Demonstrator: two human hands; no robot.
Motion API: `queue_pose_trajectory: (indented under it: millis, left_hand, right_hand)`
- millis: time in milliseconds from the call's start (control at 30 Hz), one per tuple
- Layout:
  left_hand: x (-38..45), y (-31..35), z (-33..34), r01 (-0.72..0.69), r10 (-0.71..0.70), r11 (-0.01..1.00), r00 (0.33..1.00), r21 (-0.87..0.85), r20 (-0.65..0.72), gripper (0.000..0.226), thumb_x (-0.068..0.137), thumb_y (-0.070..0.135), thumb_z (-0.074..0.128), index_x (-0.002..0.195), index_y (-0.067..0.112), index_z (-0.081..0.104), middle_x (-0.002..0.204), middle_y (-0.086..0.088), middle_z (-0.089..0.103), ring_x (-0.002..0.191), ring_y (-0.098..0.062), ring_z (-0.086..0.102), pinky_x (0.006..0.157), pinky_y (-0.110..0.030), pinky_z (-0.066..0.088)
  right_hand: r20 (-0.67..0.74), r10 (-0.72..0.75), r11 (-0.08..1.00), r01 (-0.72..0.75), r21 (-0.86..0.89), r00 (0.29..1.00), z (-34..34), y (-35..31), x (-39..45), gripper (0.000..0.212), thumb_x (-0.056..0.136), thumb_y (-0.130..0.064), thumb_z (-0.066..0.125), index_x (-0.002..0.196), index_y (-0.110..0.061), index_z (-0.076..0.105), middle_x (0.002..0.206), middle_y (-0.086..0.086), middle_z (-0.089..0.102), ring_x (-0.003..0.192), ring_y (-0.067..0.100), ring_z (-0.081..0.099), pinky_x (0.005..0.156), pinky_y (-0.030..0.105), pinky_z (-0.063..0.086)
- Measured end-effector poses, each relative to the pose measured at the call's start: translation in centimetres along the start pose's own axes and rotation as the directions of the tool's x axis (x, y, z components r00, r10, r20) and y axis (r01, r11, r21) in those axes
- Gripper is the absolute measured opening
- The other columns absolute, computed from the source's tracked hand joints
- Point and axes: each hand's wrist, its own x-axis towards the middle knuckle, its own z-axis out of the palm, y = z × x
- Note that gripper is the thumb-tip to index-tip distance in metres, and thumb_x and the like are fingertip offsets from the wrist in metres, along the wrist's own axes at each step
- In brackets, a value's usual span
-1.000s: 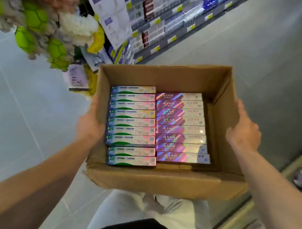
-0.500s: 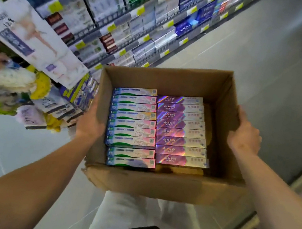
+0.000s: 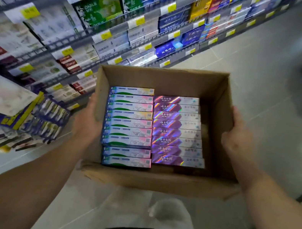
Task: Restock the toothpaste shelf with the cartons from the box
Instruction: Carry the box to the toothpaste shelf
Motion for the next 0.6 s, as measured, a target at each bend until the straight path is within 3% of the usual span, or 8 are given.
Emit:
queue_pose_trajectory:
  millis: [167,333,433,500,600]
  left_hand:
    - [5.0,7.7,1.2,0.068,-0.068,0.997,0.998,-0.036,-0.013,0.087,0.084,0.010,0.058,0.151,0.036,0.009,0.102,-0.019,0.066,0.087,-0.038,0.062,0.076,-0.043,0.050]
    - [8.5,15.8,3.3,0.201,-0.206,0.956,0.979,-0.212,-0.002,0.082,0.086,0.014,0.060,0.151,0.036,0.015,0.138,-0.017,0.050,0.123,-0.039,0.047,0.103,-0.045,0.039]
    - [11.0,18.9,6.3,0.219,-0.235,0.951,0.971,-0.218,-0.048,0.089,0.083,0.006,0.056,0.149,0.042,0.010,0.127,-0.019,0.058,0.112,-0.040,0.055,0.096,-0.049,0.047]
    - [12.1,20.9,7.9,0.249,-0.266,0.947,0.962,-0.201,-0.059,0.088,0.082,0.002,0.053,0.150,0.038,0.010,0.120,-0.018,0.061,0.099,-0.037,0.060,0.087,-0.044,0.051]
    - [13.6,24.6,9.3,0.336,-0.347,0.934,0.934,-0.123,-0.089,0.085,0.084,0.004,0.058,0.152,0.031,0.014,0.124,-0.019,0.058,0.100,-0.037,0.060,0.088,-0.044,0.050]
  right_hand:
    - [0.005,-0.012,0.998,0.013,-0.059,1.000,-3.2,-1.4,10.0,0.080,0.085,-0.002,0.049,0.149,-0.042,0.021,0.121,0.024,0.058,0.109,0.042,0.055,0.095,0.047,0.044]
    - [0.027,-0.068,0.989,0.071,-0.130,0.997,-5.0,-1.8,20.2,0.081,0.085,-0.002,0.050,0.148,-0.043,0.021,0.119,0.024,0.061,0.107,0.045,0.056,0.094,0.050,0.044]
    - [0.081,-0.133,0.977,0.144,-0.157,0.988,-6.0,-1.5,26.9,0.080,0.086,-0.004,0.050,0.149,-0.041,0.019,0.123,0.022,0.060,0.108,0.045,0.055,0.096,0.050,0.043]
    - [0.132,-0.157,0.966,0.180,-0.187,0.979,-6.9,-1.6,31.5,0.081,0.086,-0.006,0.049,0.149,-0.044,0.016,0.122,0.022,0.060,0.108,0.045,0.055,0.095,0.048,0.043]
    - [0.183,-0.193,0.944,0.233,-0.234,0.964,-7.7,-2.7,37.5,0.081,0.086,-0.008,0.049,0.149,-0.045,0.014,0.116,0.023,0.062,0.105,0.044,0.057,0.090,0.046,0.046]
